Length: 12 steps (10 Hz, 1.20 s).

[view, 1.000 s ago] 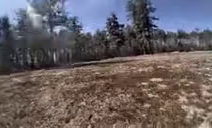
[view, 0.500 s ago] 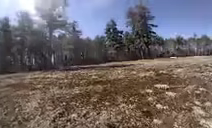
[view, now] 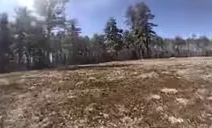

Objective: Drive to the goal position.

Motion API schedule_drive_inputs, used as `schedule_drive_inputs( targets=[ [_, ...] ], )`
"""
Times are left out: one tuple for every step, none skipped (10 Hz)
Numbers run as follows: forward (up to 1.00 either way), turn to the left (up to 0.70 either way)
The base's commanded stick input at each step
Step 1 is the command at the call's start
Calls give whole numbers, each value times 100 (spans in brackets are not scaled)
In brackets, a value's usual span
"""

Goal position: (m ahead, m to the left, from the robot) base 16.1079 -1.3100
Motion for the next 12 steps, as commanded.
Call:
schedule_drive_inputs(
  targets=[
    [70,0],
    [70,0],
    [70,0],
    [70,0],
    [70,0],
    [70,0],
    [70,0],
    [70,0],
    [70,0],
    [70,0],
    [70,0],
    [70,0]
  ],
)
